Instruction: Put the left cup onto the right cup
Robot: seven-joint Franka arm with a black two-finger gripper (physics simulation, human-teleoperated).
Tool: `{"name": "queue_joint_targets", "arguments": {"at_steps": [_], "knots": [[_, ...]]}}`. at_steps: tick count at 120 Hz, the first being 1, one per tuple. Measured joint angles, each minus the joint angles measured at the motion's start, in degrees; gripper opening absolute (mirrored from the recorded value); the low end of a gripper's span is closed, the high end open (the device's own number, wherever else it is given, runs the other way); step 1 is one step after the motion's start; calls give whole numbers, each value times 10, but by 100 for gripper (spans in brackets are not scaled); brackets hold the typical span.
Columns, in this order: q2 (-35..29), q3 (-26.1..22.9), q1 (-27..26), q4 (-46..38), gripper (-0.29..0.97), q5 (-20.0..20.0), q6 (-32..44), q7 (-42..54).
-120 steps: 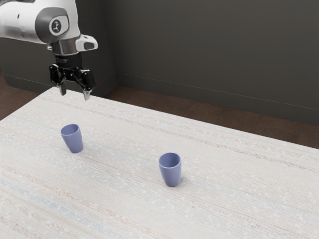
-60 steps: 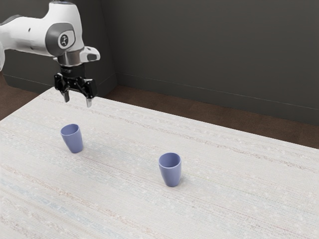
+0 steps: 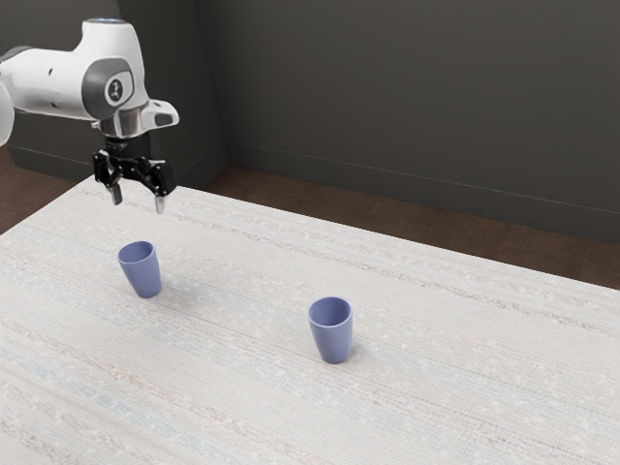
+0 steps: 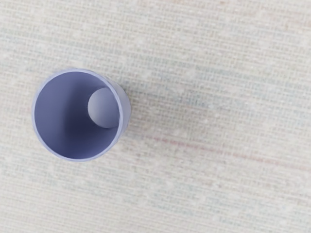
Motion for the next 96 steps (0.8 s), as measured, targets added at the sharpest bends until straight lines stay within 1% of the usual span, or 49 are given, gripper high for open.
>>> {"name": "queue_joint_targets", "arguments": {"at_steps": [45, 96], "knots": [[55, -2, 18, 45, 68, -2, 7, 33], [77, -4, 51, 51, 68, -4, 25, 71]]}}
